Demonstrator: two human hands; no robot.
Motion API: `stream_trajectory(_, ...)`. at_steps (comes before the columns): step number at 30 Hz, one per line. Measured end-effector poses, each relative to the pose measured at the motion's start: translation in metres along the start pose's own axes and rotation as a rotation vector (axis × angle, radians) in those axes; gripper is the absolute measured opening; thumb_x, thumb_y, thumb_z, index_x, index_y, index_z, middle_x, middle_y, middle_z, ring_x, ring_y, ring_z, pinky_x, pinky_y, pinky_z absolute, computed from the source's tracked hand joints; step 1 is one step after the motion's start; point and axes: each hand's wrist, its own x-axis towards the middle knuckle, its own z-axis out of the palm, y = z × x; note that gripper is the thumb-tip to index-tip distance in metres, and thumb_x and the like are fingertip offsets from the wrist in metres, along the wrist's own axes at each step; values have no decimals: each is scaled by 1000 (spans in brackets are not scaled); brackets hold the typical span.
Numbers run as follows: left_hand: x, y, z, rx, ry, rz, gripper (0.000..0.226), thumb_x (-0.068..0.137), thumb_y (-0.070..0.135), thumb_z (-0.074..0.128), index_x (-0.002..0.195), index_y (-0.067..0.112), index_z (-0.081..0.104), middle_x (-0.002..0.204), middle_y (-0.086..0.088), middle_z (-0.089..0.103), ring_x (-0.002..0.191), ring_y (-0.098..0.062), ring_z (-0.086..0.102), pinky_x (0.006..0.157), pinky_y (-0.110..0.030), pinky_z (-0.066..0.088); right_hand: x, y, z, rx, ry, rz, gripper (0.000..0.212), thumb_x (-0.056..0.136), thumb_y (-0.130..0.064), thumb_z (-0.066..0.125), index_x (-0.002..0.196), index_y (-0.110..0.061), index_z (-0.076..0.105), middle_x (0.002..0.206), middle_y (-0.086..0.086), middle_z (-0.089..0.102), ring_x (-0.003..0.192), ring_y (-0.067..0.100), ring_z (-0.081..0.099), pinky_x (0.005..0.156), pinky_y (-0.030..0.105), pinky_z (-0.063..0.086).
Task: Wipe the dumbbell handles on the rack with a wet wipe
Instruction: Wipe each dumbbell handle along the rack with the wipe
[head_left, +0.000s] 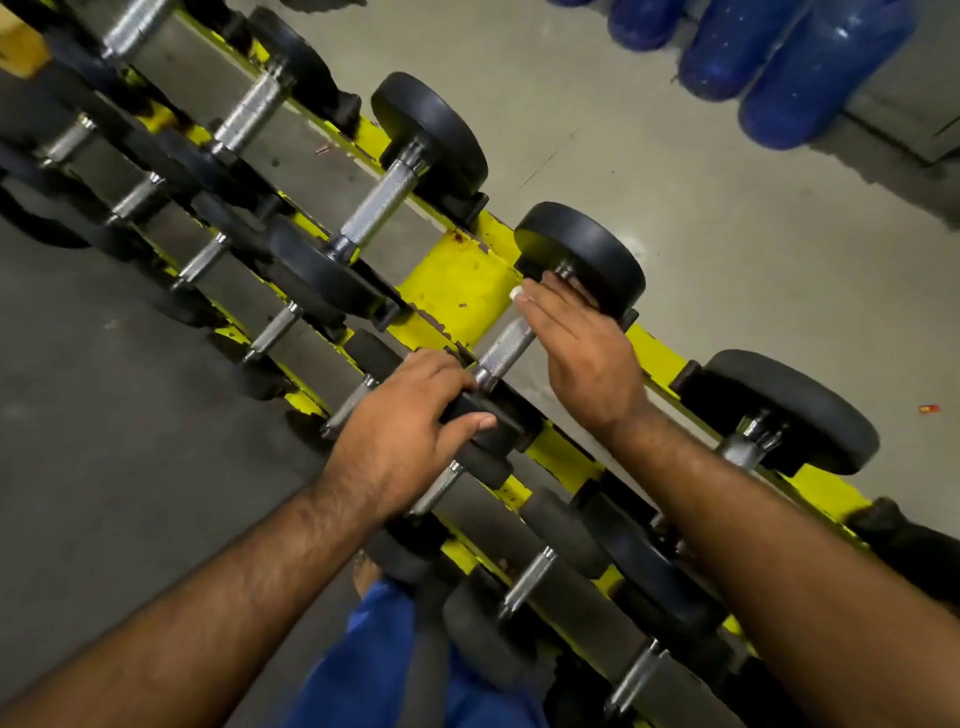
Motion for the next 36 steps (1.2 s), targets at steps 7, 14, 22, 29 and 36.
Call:
stream_trajectory(7, 0, -1, 5, 4, 39, 6, 51, 86, 59, 47, 106, 17, 67, 112, 5, 60, 107, -8, 53, 79, -13, 35, -1, 14, -4, -107, -22, -94, 52, 89, 9, 39, 137, -1, 56, 142, 13, 55, 136, 29, 48, 112, 44, 39)
stream_trajectory(14, 0, -2, 7, 9, 75, -1, 50, 86, 62, 47, 106, 21, 66, 113, 9, 59, 108, -7, 55, 78, -25, 47, -7, 9, -7, -88, -73, -179, 49, 96, 4, 31, 138, -1, 55, 144, 14, 54, 137, 30, 47, 114, 46, 37)
stream_trajectory(22, -1, -3, 11, -7, 114, 13, 47, 86, 61, 48, 104, 22, 66, 112, 10, 59, 108, -6, 54, 77, -26, 48, -5, 3, -2, -40, -84, -190, 50, 87, 7, 40, 133, 1, 59, 138, 15, 58, 133, 31, 51, 113, 47, 38)
stream_trajectory(29, -2, -3, 14, -25, 135, 17, 47, 86, 60, 50, 105, 20, 67, 112, 10, 60, 108, -7, 55, 78, -25, 48, -13, -13, 5, 2, -134, -225, 42, 98, -2, 36, 134, 0, 59, 139, 15, 58, 136, 31, 48, 116, 48, 34)
stream_trajectory(36, -4, -5, 15, -71, 176, 13, 44, 85, 59, 53, 106, 22, 65, 114, 11, 60, 109, -4, 55, 81, -24, 48, -16, -24, 12, 24, -88, -168, 39, 94, 1, 51, 132, 2, 59, 137, 17, 59, 134, 33, 49, 118, 47, 30)
